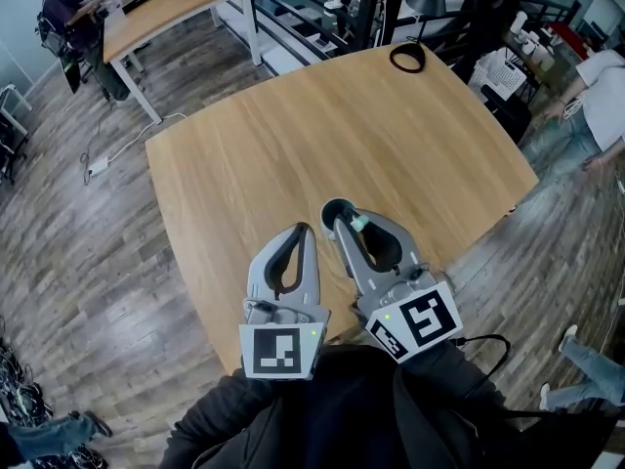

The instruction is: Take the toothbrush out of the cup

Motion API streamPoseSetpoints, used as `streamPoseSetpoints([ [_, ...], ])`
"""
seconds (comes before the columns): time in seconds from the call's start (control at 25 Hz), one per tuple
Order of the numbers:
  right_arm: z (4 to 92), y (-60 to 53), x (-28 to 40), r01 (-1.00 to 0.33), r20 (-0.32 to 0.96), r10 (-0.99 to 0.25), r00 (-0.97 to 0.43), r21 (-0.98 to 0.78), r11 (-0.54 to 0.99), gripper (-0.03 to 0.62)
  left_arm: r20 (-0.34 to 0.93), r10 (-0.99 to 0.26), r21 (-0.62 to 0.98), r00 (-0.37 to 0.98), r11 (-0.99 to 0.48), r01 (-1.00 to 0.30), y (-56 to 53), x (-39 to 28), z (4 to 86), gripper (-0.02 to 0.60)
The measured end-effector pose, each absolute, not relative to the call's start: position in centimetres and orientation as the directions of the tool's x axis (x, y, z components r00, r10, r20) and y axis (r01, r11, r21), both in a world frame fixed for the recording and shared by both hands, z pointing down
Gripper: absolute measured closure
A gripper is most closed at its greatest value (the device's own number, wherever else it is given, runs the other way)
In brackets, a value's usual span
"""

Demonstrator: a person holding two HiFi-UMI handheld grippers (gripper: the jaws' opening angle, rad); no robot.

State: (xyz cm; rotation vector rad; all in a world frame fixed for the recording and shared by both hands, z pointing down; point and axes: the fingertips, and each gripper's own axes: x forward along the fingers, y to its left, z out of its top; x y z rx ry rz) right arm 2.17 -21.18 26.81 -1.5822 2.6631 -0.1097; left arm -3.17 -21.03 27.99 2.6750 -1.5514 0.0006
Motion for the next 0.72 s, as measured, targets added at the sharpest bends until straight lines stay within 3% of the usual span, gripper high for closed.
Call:
streamPoseSetpoints([
  [0.72,26.82,-21.65,2.93,-0.871,0.006,-0.875,-0.485,-0.091,0.482,0.549,0.023,-0.868,0.044,0.496,-0.495,-0.868,-21.48,-2.41,27.85,0.573],
])
